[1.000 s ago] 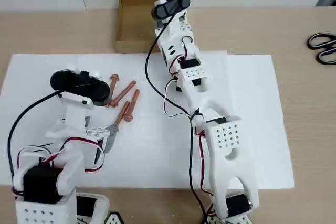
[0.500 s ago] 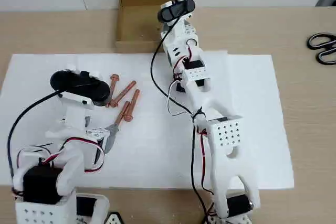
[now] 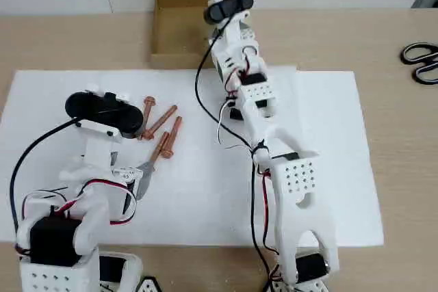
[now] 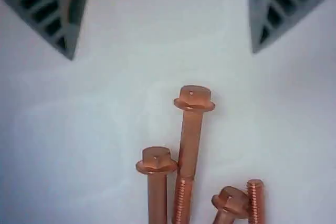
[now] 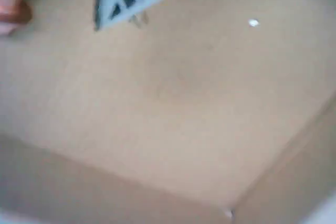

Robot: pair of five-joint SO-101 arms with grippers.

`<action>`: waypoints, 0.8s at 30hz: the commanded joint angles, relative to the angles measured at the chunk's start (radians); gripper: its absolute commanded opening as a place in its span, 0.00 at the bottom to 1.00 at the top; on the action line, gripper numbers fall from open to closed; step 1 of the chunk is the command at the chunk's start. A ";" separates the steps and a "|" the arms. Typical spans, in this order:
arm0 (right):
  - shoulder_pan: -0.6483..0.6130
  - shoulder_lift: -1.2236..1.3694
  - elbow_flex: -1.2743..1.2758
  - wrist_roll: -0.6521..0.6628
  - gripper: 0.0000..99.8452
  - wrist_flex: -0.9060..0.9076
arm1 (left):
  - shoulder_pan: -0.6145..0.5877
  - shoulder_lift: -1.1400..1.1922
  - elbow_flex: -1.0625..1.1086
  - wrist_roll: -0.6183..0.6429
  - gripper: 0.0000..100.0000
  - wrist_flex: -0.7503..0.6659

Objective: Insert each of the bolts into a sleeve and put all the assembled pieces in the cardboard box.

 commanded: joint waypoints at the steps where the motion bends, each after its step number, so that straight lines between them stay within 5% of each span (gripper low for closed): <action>1: 0.008 -0.291 -0.057 0.003 0.17 0.242 | 0.002 -0.005 -0.038 -0.003 0.20 -0.023; 12: 0.010 -0.677 -0.054 0.003 0.17 0.934 | -0.005 -0.005 -0.030 0.000 0.20 -0.018; 18: 0.008 -0.765 -0.052 0.006 0.17 1.411 | -0.005 -0.005 -0.035 0.123 0.20 -0.018; 24: 0.056 -0.783 -0.051 0.003 0.17 1.478 | -0.005 -0.005 -0.031 0.121 0.20 -0.017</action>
